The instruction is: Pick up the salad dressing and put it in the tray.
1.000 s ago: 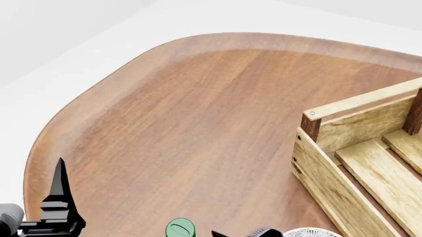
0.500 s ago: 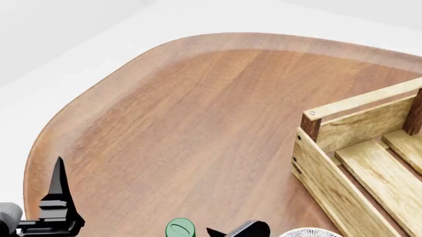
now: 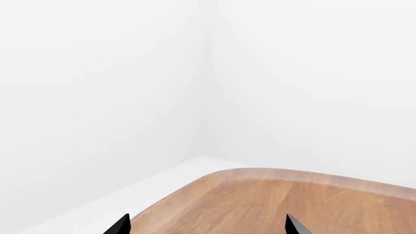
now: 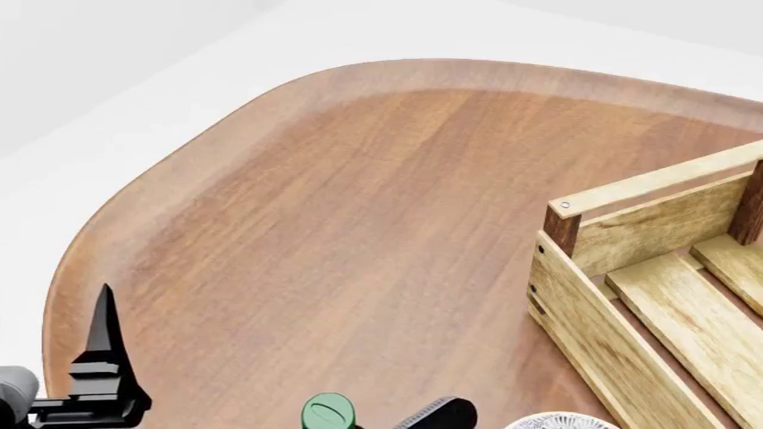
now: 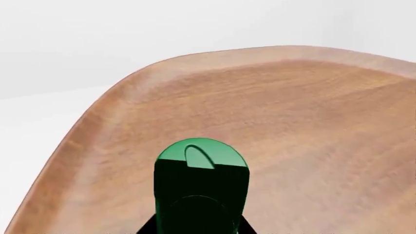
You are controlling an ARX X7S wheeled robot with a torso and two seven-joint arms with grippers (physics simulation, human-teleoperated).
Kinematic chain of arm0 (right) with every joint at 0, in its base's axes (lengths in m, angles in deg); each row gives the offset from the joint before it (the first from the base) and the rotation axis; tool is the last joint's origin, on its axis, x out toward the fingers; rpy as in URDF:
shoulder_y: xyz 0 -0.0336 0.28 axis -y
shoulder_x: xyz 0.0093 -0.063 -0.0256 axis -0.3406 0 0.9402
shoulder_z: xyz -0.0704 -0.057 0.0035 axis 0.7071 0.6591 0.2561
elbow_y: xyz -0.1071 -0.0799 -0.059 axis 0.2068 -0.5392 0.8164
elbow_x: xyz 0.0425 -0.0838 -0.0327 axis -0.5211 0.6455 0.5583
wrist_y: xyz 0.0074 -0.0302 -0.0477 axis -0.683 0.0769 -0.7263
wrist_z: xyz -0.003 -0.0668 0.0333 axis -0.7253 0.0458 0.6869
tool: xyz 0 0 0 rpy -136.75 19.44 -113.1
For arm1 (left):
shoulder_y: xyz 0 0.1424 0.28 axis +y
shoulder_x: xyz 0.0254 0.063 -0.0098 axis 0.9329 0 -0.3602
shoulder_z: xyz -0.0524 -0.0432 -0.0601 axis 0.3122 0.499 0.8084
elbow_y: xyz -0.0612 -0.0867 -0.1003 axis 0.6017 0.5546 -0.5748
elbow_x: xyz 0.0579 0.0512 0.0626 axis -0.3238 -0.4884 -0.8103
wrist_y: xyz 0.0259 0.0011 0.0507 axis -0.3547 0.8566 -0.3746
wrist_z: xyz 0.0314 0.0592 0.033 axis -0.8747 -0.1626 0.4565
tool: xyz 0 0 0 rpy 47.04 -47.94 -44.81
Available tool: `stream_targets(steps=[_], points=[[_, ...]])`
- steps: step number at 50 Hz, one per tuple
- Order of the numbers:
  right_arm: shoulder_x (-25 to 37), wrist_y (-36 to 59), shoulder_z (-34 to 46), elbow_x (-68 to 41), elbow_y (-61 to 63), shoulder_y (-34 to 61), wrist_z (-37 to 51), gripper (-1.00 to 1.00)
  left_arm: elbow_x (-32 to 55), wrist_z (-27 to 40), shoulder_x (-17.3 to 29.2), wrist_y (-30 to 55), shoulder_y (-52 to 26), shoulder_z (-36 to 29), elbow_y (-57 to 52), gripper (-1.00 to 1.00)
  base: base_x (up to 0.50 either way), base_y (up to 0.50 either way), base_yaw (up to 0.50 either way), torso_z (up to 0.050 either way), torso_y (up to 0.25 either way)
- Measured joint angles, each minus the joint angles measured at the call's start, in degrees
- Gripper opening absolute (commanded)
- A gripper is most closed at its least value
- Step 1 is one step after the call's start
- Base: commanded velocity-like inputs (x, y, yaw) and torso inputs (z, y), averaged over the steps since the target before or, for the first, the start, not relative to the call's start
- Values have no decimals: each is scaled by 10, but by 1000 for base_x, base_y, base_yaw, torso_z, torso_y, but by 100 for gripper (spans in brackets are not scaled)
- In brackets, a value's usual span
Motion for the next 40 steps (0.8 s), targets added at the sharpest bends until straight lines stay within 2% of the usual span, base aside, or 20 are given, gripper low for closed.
stream_targets(steps=[22, 40], points=[[33, 44, -36, -26, 164, -33, 54, -100, 4, 6, 4, -1, 1, -2, -2, 100, 0, 0, 0, 0, 0], [62, 124, -103, -73, 287, -12, 105, -100, 9, 10, 7, -2, 1, -2, -5, 100, 0, 0, 0, 0, 1]])
